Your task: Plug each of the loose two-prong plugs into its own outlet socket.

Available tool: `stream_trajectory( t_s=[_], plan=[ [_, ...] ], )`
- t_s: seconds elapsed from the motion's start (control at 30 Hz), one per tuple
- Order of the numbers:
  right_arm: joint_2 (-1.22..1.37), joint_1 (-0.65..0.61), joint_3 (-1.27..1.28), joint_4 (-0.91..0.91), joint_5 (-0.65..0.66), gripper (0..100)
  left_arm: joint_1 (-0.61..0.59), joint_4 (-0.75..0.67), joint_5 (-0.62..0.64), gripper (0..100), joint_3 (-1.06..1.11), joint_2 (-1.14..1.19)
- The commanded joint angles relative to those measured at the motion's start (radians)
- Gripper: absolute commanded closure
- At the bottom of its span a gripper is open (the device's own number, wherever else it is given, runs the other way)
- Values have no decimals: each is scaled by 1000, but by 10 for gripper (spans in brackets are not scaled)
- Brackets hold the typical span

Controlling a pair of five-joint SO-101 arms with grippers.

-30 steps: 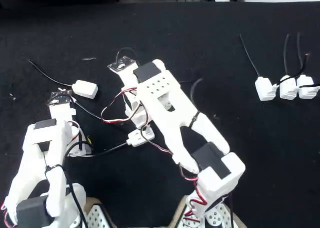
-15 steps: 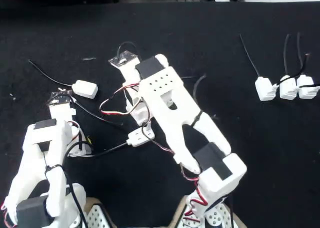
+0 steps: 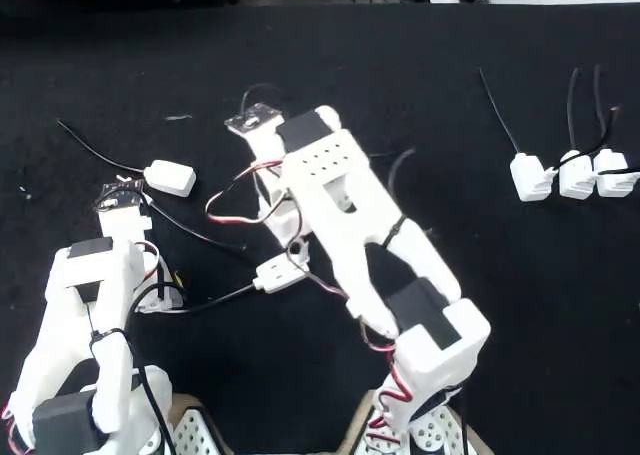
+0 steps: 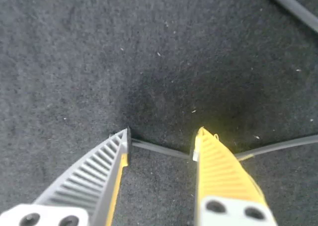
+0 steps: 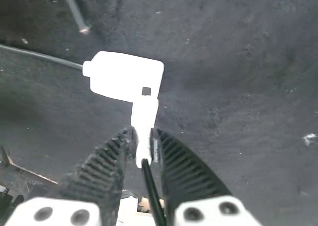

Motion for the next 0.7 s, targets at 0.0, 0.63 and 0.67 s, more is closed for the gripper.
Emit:
stream_trajectory(
  t_s=[0.0, 0.63, 0.67],
  plan=[
    [1, 51, -42, 11, 11, 988, -2, 5, 8, 777, 18, 12],
    [33, 0, 21, -54, 8, 988, -7, 5, 8, 777, 18, 12],
    [31, 0, 35, -68, 6, 988, -5, 5, 8, 777, 18, 12]
  ],
)
